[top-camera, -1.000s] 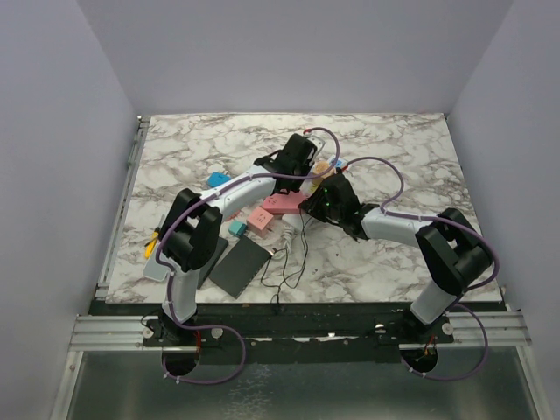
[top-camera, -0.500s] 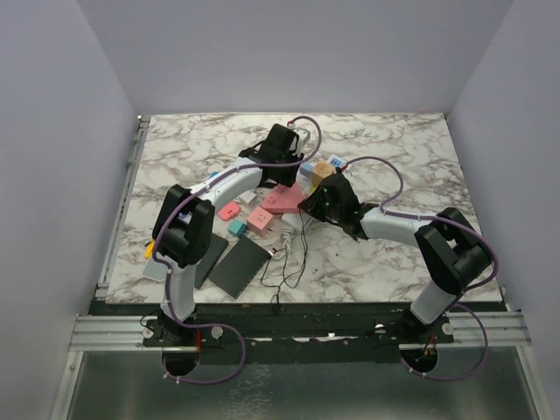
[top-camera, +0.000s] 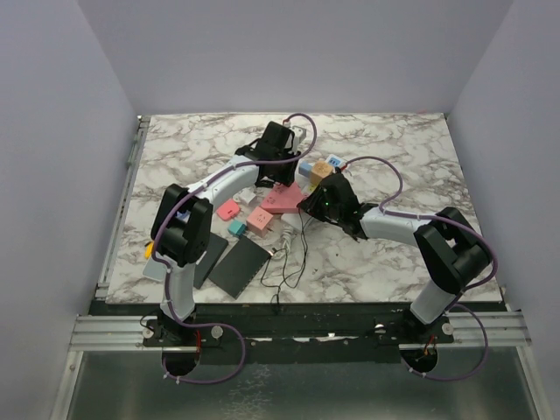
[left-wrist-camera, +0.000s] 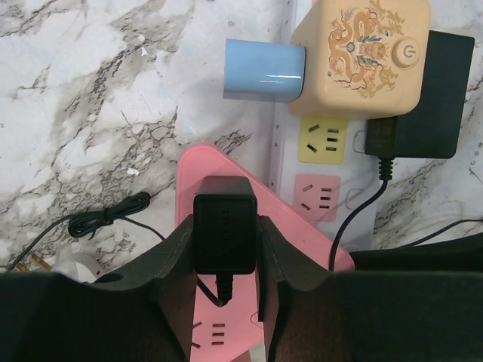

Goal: Pull the plug off the socket
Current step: Remove the plug from the socket.

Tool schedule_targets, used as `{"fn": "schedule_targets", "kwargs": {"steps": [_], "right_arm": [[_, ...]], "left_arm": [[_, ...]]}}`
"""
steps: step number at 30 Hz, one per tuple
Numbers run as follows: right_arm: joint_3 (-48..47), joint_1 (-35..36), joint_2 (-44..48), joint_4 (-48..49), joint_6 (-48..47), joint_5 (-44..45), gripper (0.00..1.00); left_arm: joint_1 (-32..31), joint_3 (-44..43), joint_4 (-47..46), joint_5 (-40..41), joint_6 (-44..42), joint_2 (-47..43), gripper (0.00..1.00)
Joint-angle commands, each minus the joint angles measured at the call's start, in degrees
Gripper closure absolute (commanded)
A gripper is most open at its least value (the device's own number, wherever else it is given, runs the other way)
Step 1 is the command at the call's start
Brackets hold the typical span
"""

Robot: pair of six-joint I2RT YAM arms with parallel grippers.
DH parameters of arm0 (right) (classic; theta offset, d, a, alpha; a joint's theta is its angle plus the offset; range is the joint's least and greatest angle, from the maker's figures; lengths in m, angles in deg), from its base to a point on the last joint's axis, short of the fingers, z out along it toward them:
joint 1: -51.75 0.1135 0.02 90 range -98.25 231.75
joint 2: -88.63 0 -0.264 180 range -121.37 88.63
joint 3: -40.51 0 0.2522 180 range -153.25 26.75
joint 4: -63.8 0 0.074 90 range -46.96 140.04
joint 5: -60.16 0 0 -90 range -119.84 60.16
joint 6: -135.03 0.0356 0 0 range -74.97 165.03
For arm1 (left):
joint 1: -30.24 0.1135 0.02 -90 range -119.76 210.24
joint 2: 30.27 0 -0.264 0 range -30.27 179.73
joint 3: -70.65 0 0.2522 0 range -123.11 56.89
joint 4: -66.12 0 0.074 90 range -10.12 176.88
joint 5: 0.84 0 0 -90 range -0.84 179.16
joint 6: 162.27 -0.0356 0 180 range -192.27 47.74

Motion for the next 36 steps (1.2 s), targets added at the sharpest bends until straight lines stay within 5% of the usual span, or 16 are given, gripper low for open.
{"fn": "schedule_targets", "kwargs": {"steps": [1, 10, 19, 36], "right_arm": [[6.73, 2.27, -11.3, -28.07, -6.31, -2.24, 0.72], [6.5, 2.24, -11.47, -28.07, -6.4, -2.46, 0.72], [6.47, 2.27, -11.61, -28.13, -6.32, -2.42, 0.72], [6.45, 2.24, -11.74, -28.15, -6.37, -2.55, 0.72]], "left_arm": [[-3.65, -0.54, -0.28, 0.18, 0.12, -2.29, 1.0], [-9.13, 1.22, -0.3, 14.54, -5.93, -4.4, 1.0], [-10.81, 1.8, -0.3, 18.93, -8.69, -5.13, 1.0], [-2.01, -1.61, 0.2, -6.83, 0.86, -3.24, 1.0]]}}
